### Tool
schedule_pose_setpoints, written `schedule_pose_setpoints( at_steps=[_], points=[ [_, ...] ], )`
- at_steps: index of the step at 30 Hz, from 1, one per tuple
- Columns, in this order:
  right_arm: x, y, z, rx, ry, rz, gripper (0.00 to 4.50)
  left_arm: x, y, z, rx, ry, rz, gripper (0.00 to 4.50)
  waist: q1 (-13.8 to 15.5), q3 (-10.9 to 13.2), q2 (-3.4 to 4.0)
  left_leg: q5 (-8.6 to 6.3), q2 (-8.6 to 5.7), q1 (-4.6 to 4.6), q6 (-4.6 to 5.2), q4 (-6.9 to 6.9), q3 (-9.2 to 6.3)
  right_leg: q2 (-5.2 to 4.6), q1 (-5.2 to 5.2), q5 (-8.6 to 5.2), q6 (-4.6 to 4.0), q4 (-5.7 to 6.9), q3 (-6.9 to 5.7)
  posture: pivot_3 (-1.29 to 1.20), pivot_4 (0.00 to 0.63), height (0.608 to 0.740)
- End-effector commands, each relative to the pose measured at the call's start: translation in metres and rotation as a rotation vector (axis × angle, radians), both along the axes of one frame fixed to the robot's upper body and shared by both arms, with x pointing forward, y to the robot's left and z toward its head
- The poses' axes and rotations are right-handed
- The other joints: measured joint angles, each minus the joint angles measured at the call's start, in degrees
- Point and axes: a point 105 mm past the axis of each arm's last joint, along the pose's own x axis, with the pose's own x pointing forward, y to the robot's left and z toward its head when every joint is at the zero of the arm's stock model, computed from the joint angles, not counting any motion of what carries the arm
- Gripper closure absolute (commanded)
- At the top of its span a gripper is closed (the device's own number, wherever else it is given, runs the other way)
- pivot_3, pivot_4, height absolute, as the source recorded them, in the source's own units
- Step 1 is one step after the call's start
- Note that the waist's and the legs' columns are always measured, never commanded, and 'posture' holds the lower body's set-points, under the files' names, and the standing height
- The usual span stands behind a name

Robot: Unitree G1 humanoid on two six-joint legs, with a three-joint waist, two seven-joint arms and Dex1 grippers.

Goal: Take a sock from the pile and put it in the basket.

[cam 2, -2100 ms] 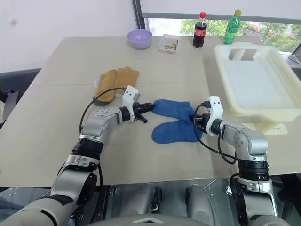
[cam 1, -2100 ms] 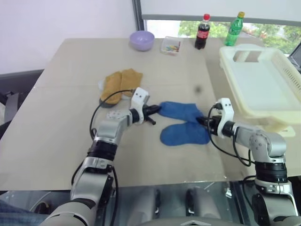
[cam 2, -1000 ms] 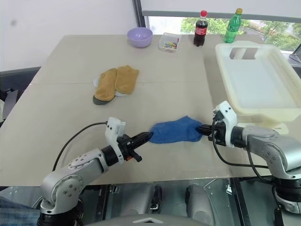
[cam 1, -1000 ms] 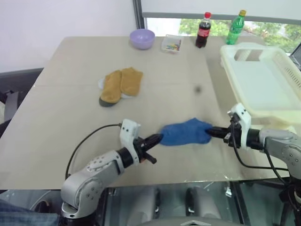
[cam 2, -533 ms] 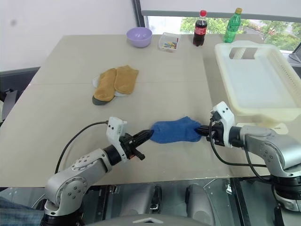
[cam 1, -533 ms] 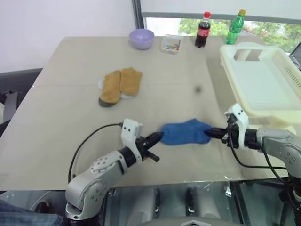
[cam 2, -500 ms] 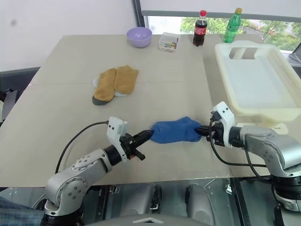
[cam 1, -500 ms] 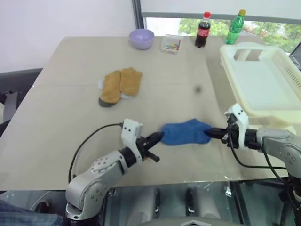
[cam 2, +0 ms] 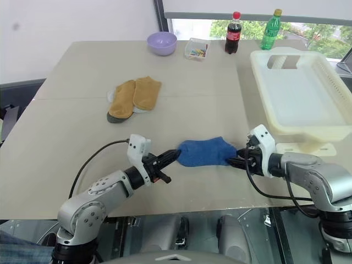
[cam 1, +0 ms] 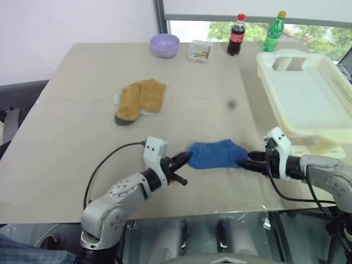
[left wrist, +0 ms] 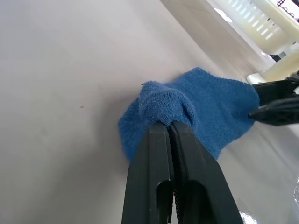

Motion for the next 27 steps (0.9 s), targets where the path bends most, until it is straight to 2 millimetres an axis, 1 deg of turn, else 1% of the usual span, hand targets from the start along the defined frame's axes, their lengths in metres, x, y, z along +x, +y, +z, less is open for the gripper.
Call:
schedule_pose_setpoints(
  at_steps=[1, 3, 5, 6, 8, 11, 13, 16, 17, 19, 20, 22, 24, 26, 27],
  points=[
    [0.006, -0.001, 0.022, 0.017, -0.153, -0.01, 0.02, -0.001, -0.001, 0.001, -0.002, -0.016, -0.005, 4.5, 0.01, 0.0, 0.0, 0.0, 0.0, 0.01, 0.0, 0.0, 0.0, 0.0, 0.0, 0.0, 0.0, 0.0, 0.0, 0.0, 0.15, 0.74],
    [0.009, 0.002, 0.035, 0.042, -0.256, -0.002, 0.02, -0.003, -0.001, -0.001, -0.003, -0.006, -0.01, 4.5, -0.02, 0.0, 0.0, -0.01, 0.0, 0.01, 0.02, 0.01, 0.0, 0.02, 0.0, 0.0, 0.0, 0.01, 0.0, 0.0, 0.15, 0.74],
    [0.008, 0.014, 0.053, 0.091, -0.424, 0.046, 0.02, -0.005, -0.003, -0.003, -0.002, 0.003, -0.018, 4.5, -0.01, 0.0, 0.0, -0.01, 0.01, 0.02, 0.02, 0.0, 0.0, 0.04, 0.0, 0.0, 0.01, 0.01, 0.01, 0.0, 0.15, 0.74],
    [0.006, 0.021, 0.056, 0.093, -0.482, 0.074, 0.02, -0.005, -0.003, -0.004, -0.003, 0.008, -0.021, 4.5, -0.02, 0.0, 0.0, -0.01, 0.02, 0.02, 0.01, 0.0, 0.0, 0.06, 0.0, 0.0, 0.01, 0.01, 0.01, 0.0, 0.15, 0.74],
    [0.008, 0.032, 0.048, 0.054, -0.506, 0.087, 0.02, -0.006, -0.003, -0.004, -0.008, 0.015, -0.026, 4.5, -0.05, -0.01, 0.01, 0.03, 0.04, 0.03, -0.06, 0.0, 0.0, 0.09, -0.01, 0.0, 0.01, 0.01, 0.02, 0.0, 0.15, 0.74],
    [0.014, 0.048, 0.027, 0.01, -0.529, 0.053, 0.02, -0.005, -0.004, -0.004, -0.015, 0.019, -0.032, 4.5, -0.05, -0.04, -0.06, 0.05, 0.04, 0.06, -0.08, 0.01, 0.0, 0.1, 0.01, 0.0, 0.01, 0.03, 0.01, 0.0, 0.15, 0.74],
    [0.027, 0.045, 0.012, -0.065, -0.558, -0.056, 0.02, -0.004, -0.003, -0.004, -0.015, 0.017, -0.026, 4.5, -0.04, -0.05, -0.05, 0.06, 0.04, 0.07, -0.1, 0.01, 0.01, 0.1, 0.0, 0.0, 0.01, 0.07, 0.04, 0.0, 0.15, 0.74],
    [0.039, 0.037, 0.001, -0.052, -0.536, -0.266, 0.02, -0.007, -0.003, -0.001, -0.05, 0.017, -0.051, 4.5, 0.07, -0.05, -0.05, 0.09, 0.01, 0.06, -0.15, 0.02, 0.02, 0.09, -0.01, 0.0, 0.01, 0.1, 0.03, 0.0, 0.15, 0.74],
    [0.038, 0.038, -0.002, -0.05, -0.532, -0.29, 0.02, -0.008, -0.004, 0.0, -0.054, 0.018, -0.059, 4.5, -0.01, -0.05, -0.05, 0.09, 0.02, 0.06, -0.16, 0.03, 0.02, 0.09, -0.01, 0.0, 0.01, 0.09, 0.03, 0.0, 0.15, 0.74],
    [0.03, 0.045, -0.015, -0.093, -0.531, -0.241, 0.0, -0.009, -0.003, -0.001, -0.039, 0.014, -0.066, 3.85, -0.01, -0.05, -0.04, 0.09, 0.01, 0.06, -0.17, 0.02, 0.05, 0.09, -0.05, 0.0, 0.01, 0.1, 0.03, 0.0, 0.15, 0.74],
    [0.026, 0.048, -0.021, -0.106, -0.523, -0.229, 0.0, -0.009, -0.002, -0.002, -0.031, 0.013, -0.07, 3.71, -0.01, -0.05, -0.03, 0.09, 0.01, 0.06, -0.17, 0.02, 0.04, 0.1, -0.04, 0.0, 0.01, 0.09, 0.02, 0.0, 0.15, 0.74],
    [0.021, 0.054, -0.028, -0.126, -0.529, -0.202, 0.0, -0.006, 0.002, -0.002, -0.007, 0.001, -0.05, 2.91, -0.09, -0.07, -0.01, 0.1, 0.03, 0.1, -0.17, 0.01, 0.05, 0.14, -0.03, 0.0, 0.0, 0.09, -0.01, 0.0, 0.15, 0.74],
    [0.021, 0.056, -0.03, -0.122, -0.532, -0.201, 0.0, 0.001, 0.01, -0.003, 0.011, -0.005, -0.007, 1.93, -0.16, -0.09, -0.02, 0.1, 0.06, 0.24, -0.19, 0.0, 0.09, 0.19, 0.08, 0.0, 0.0, 0.1, -0.04, 0.0, 0.15, 0.74],
    [0.022, 0.055, -0.03, -0.111, -0.527, -0.217, 0.0, 0.008, 0.019, -0.003, -0.024, 0.013, 0.038, 1.06, -0.18, -0.1, -0.03, 0.11, 0.11, 0.38, -0.2, -0.01, 0.16, 0.25, 0.17, -0.01, 0.0, 0.12, 0.0, 0.0, 0.15, 0.74],
    [0.022, 0.054, -0.031, -0.116, -0.53, -0.218, 0.0, 0.013, 0.025, -0.003, -0.08, 0.04, 0.077, 0.56, -0.17, -0.1, -0.03, 0.11, 0.15, 0.48, -0.21, -0.01, 0.17, 0.28, 0.25, -0.01, -0.01, 0.13, 0.01, 0.0, 0.15, 0.74]
  ],
)
